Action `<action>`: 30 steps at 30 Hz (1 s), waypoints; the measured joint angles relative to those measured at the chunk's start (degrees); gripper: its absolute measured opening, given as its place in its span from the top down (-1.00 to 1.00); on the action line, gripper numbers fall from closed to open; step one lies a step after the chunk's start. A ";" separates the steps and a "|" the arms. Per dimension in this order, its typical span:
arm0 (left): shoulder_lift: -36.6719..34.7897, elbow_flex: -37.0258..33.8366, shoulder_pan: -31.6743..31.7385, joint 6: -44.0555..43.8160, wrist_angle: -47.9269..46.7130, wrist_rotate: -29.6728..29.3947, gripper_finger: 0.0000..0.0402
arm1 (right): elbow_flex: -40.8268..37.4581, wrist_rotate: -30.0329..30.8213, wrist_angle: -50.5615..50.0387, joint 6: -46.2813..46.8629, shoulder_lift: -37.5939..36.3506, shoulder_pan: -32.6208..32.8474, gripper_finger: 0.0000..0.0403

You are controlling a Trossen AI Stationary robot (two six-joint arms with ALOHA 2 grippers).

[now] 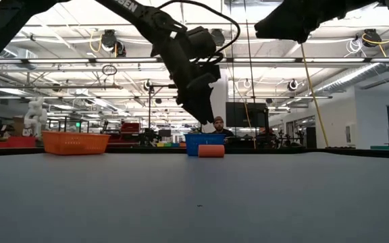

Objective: Sort & place blocks by color
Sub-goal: Put the orange block into the orange bin

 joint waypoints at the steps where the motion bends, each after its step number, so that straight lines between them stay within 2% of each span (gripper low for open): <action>1: 0.02 0.00 0.13 0.01 -0.04 0.48 -0.27 | 0.00 -0.23 0.40 -0.04 -0.02 0.00 0.19; 14: 2.56 0.00 0.55 -0.79 2.51 1.14 -0.20 | 0.00 -0.89 6.52 -2.08 0.00 0.00 0.19; 24: 6.31 -0.02 0.38 -1.04 4.13 0.92 -0.20 | 0.00 -0.98 6.40 -2.91 0.02 0.00 0.19; 30: 7.53 -0.02 -0.77 -0.55 5.64 -1.38 -0.20 | 0.00 -1.06 5.74 -2.91 0.02 0.00 0.19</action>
